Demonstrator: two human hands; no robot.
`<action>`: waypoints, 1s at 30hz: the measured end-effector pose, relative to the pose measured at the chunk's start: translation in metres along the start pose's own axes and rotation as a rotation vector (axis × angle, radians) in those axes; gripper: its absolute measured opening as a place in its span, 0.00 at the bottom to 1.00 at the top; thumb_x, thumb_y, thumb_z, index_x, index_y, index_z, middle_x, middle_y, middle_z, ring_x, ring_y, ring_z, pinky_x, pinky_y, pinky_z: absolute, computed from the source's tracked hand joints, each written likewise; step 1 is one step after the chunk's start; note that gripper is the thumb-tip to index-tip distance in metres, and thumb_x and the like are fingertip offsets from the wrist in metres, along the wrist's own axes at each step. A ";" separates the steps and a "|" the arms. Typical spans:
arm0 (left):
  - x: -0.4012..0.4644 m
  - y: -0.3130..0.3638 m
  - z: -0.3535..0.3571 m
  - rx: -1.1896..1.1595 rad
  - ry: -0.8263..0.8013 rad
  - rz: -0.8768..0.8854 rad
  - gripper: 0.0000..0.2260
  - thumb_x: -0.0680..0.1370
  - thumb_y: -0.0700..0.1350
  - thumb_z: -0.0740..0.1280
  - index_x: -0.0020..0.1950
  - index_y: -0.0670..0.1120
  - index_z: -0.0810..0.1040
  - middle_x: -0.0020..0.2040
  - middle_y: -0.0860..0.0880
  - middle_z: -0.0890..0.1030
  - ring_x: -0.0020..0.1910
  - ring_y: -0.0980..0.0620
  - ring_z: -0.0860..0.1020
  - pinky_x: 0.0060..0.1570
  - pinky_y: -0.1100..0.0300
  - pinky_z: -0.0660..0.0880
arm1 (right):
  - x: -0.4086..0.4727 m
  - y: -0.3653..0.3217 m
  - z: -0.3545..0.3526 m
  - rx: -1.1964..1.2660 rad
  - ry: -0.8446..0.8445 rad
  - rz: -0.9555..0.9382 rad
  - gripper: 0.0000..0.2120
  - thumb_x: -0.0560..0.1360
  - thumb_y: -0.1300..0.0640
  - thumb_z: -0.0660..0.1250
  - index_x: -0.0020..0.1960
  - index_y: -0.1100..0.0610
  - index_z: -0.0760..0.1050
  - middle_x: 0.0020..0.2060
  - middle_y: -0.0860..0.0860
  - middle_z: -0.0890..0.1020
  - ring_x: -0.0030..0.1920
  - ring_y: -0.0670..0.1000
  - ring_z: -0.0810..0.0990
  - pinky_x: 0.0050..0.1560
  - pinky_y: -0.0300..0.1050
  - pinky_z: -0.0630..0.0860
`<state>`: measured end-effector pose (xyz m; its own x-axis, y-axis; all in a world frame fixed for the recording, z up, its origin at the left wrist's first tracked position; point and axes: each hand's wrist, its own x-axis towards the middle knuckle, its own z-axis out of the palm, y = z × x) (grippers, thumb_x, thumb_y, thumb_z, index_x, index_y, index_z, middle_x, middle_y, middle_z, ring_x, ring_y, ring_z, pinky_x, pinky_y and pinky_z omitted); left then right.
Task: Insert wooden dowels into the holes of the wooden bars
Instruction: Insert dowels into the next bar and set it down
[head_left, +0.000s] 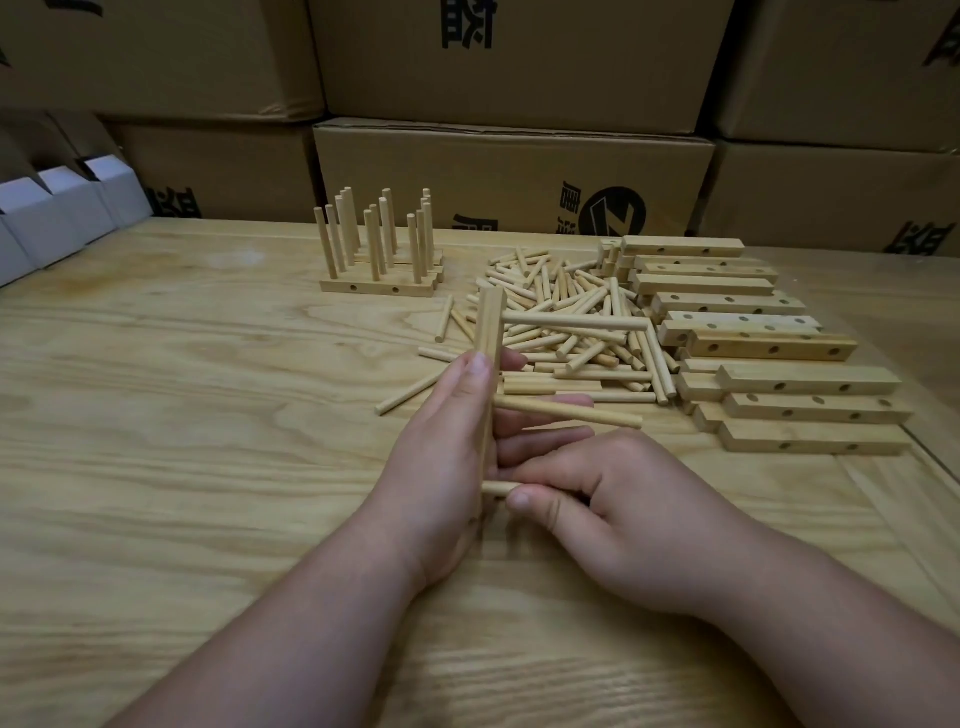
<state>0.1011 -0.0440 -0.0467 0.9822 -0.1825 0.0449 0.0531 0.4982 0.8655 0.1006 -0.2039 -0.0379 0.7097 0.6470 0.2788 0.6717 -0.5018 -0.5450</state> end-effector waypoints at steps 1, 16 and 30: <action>0.000 0.000 0.000 -0.012 0.007 -0.004 0.16 0.81 0.58 0.56 0.58 0.48 0.72 0.53 0.34 0.84 0.52 0.35 0.85 0.49 0.45 0.83 | 0.000 0.000 0.000 -0.019 0.016 -0.003 0.11 0.78 0.50 0.65 0.53 0.50 0.85 0.54 0.36 0.84 0.61 0.33 0.76 0.59 0.41 0.76; 0.003 0.007 -0.001 -0.086 0.120 -0.134 0.19 0.84 0.60 0.54 0.63 0.49 0.74 0.51 0.37 0.86 0.45 0.43 0.87 0.26 0.59 0.78 | -0.003 -0.005 -0.006 -0.192 0.114 -0.002 0.11 0.79 0.46 0.64 0.57 0.44 0.82 0.55 0.38 0.83 0.58 0.42 0.80 0.52 0.48 0.79; 0.002 0.006 0.001 -0.062 0.148 -0.021 0.18 0.84 0.60 0.54 0.61 0.50 0.75 0.49 0.38 0.86 0.47 0.40 0.86 0.35 0.53 0.82 | -0.007 -0.011 0.001 -0.124 0.095 0.063 0.10 0.78 0.47 0.64 0.55 0.44 0.82 0.42 0.42 0.84 0.44 0.43 0.80 0.44 0.47 0.77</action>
<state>0.1028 -0.0423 -0.0409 0.9963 -0.0689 -0.0512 0.0806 0.5473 0.8330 0.0887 -0.2024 -0.0345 0.7639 0.5580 0.3243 0.6425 -0.6100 -0.4639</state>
